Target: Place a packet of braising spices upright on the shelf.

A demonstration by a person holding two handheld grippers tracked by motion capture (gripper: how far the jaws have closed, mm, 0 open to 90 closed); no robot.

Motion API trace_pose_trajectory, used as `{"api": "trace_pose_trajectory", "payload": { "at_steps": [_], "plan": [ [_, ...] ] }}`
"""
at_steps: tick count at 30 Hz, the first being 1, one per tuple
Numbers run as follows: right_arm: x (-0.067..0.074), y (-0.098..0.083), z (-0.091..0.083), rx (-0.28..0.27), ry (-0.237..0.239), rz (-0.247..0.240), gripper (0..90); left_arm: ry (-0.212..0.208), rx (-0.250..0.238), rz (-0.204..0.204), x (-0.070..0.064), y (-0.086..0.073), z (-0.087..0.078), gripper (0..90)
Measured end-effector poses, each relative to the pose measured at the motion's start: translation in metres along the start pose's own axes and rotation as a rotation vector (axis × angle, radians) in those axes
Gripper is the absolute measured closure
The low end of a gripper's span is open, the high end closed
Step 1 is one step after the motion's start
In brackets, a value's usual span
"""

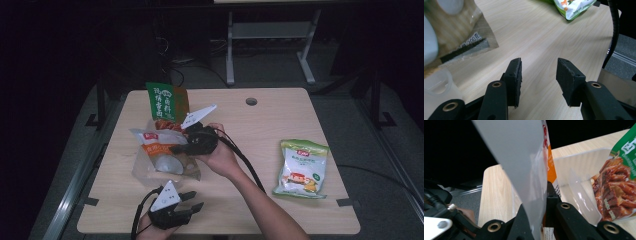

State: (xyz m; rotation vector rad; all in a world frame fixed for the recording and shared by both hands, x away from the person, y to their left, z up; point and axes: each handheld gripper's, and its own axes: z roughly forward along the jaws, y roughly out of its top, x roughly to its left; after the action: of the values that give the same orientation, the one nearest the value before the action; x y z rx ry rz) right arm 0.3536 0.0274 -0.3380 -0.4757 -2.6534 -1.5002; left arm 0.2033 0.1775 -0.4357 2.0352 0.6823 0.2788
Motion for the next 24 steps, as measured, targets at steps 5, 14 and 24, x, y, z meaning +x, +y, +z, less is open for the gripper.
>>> {"api": "trace_pose_trajectory", "payload": {
  "at_steps": [5,14,24],
  "plan": [
    [-0.001,-0.0056,0.0068,0.034,-0.011,-0.009,89.8,0.001,-0.007,-0.011,0.0002,-0.0002,-0.0004,55.0],
    [0.0011,-0.0057,0.0042,0.073,-0.004,-0.035,88.7,-0.001,-0.006,-0.008,-0.0002,0.0002,-0.0008,54.6],
    [0.0049,-0.0022,0.0071,0.173,-0.025,-0.052,89.6,-0.004,-0.004,0.006,-0.0007,0.0003,-0.0002,54.3]
  ]
}}
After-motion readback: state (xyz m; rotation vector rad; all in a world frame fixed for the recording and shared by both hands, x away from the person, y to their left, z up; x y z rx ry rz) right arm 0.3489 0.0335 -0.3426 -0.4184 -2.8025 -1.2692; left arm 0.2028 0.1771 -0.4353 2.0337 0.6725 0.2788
